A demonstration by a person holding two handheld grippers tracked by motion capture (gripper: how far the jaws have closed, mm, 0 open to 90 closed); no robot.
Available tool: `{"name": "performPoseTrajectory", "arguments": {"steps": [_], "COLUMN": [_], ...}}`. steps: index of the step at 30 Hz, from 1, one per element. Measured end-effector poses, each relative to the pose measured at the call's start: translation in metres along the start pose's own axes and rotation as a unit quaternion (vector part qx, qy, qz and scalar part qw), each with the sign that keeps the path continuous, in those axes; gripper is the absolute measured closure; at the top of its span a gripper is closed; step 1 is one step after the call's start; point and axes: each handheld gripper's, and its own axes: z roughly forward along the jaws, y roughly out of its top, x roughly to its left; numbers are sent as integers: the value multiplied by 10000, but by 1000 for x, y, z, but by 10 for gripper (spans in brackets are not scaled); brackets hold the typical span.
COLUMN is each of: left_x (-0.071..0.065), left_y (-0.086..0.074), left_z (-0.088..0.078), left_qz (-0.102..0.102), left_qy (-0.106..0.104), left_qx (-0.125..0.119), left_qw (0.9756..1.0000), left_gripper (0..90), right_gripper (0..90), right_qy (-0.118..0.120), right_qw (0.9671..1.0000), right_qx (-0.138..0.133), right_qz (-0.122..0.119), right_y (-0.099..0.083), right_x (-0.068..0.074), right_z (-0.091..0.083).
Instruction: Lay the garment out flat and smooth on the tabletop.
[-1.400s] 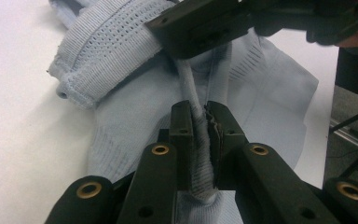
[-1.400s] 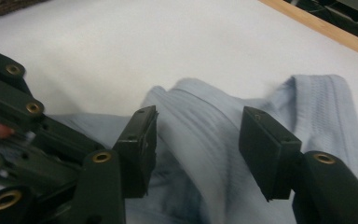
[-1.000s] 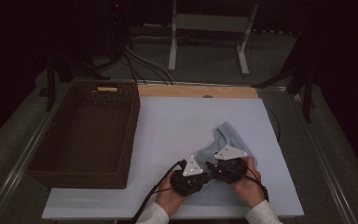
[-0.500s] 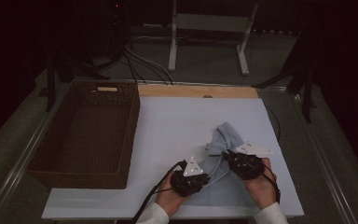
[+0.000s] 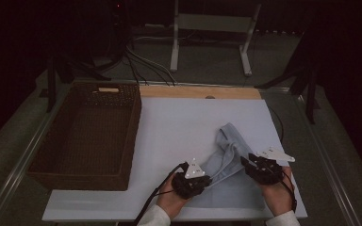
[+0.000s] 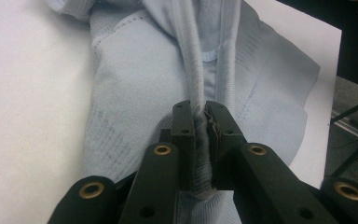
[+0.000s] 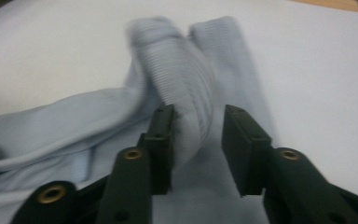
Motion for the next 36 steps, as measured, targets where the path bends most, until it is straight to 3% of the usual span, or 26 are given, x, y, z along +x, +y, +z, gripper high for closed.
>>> {"name": "performPoseTrajectory", "arguments": {"steps": [3,11,22,26,28,29,30,32,36], "left_x": [0,0,0,0,1,1,1,1,2], "left_y": [0,0,0,0,0,0,0,-1,-1], "left_z": [0,1,1,0,0,0,0,0,1], "left_qz": [-5,-20,-14,2,-11,-5,-5,-2,-19], "left_qy": [-3,-7,-12,3,0,5,5,0,-24], "left_qx": [-2,-6,-2,2,4,10,10,27,51], "left_qw": [10000,10000,10000,10000,10000,10000,10000,10000,10000], "left_gripper": [834,833,833,834,834,835,836,836,838], "right_gripper": [553,466,450,530,633,751,751,861,871], "right_qy": [-88,73,261,204,233,215,215,189,114], "right_qw": [9999,9997,9987,9994,9996,9996,9996,9998,9994], "right_qx": [-48,-230,-387,-198,-93,-64,-64,-60,-316], "right_qz": [55,21,-219,-195,-157,-168,-168,-84,95], "right_y": [2,13,31,32,31,30,30,30,30], "right_x": [-4,-2,8,8,6,6,6,3,-2], "right_z": [-2,-2,0,6,8,9,9,7,-2]}}
